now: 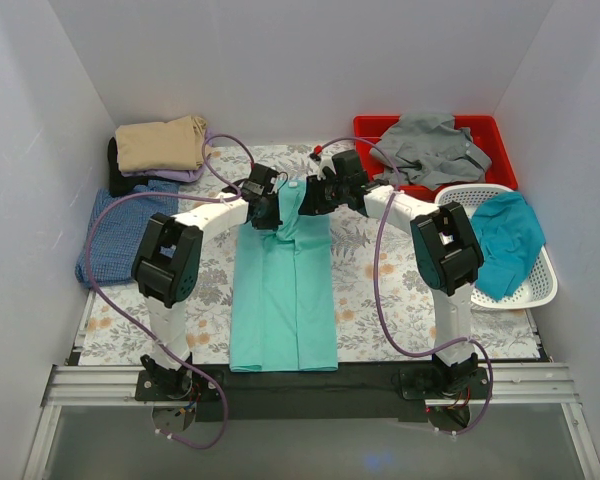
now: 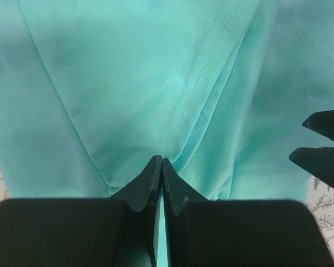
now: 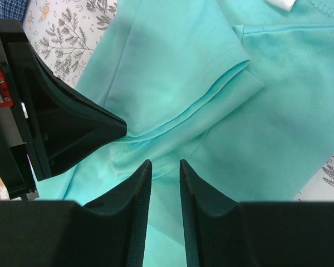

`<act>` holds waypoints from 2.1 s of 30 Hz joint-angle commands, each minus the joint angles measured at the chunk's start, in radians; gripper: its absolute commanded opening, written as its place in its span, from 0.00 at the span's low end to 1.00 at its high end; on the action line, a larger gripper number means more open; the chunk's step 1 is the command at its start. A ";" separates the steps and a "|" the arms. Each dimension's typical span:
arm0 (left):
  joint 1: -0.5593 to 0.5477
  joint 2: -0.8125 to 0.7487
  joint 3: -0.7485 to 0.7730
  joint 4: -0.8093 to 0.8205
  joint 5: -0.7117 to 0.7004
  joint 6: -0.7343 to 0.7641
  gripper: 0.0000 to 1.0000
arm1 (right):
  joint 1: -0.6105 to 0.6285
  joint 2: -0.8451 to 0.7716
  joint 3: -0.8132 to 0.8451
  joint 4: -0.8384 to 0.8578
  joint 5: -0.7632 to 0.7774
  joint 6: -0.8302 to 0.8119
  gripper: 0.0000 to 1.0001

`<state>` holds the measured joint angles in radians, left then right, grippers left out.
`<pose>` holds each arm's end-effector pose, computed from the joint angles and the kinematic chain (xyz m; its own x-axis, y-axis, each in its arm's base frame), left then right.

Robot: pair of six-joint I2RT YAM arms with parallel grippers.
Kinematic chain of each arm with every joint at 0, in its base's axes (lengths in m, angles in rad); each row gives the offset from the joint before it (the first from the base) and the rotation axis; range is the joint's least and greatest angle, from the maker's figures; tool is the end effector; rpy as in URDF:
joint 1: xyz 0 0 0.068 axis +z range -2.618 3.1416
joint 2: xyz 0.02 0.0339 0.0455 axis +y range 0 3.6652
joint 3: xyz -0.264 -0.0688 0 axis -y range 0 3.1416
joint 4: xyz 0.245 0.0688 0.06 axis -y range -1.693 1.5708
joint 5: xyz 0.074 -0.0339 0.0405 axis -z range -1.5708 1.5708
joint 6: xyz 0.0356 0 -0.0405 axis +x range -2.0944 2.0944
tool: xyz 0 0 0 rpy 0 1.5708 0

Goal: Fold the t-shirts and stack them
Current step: Fold the tshirt

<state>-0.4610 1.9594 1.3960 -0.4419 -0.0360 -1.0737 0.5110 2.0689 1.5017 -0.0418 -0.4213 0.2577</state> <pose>0.3749 -0.1848 0.1852 -0.7362 -0.6151 -0.2822 -0.4609 0.7610 -0.4565 0.4049 0.2437 0.2035 -0.6708 -0.1095 -0.7335 -0.5873 0.6824 0.4353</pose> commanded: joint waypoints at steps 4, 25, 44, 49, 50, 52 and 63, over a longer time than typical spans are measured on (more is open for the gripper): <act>0.004 -0.023 0.018 0.002 0.021 0.023 0.00 | 0.001 -0.064 -0.015 0.033 0.007 -0.011 0.33; 0.005 -0.255 0.028 -0.015 -0.064 -0.015 0.00 | 0.009 -0.026 0.019 0.033 -0.027 0.008 0.33; 0.005 -0.202 0.014 -0.076 0.068 -0.092 0.60 | 0.009 -0.298 -0.204 -0.026 0.183 -0.044 0.33; 0.008 -0.315 -0.105 -0.193 -0.007 -0.144 0.69 | 0.009 -0.458 -0.401 -0.133 0.162 -0.057 0.33; 0.007 -0.335 -0.129 -0.205 -0.002 -0.150 0.71 | 0.011 -0.521 -0.435 -0.142 0.126 -0.045 0.33; 0.010 -0.391 -0.194 -0.279 0.010 -0.190 0.71 | 0.015 -0.611 -0.538 -0.155 0.081 -0.029 0.35; 0.008 -0.809 -0.522 -0.184 0.075 -0.328 0.71 | 0.093 -0.768 -0.658 -0.136 0.185 0.028 0.37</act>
<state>-0.4545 1.2095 0.8722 -0.7132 0.0448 -1.3655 0.6102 1.2819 0.7887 -0.2317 -0.3428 0.2821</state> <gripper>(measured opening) 0.710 0.364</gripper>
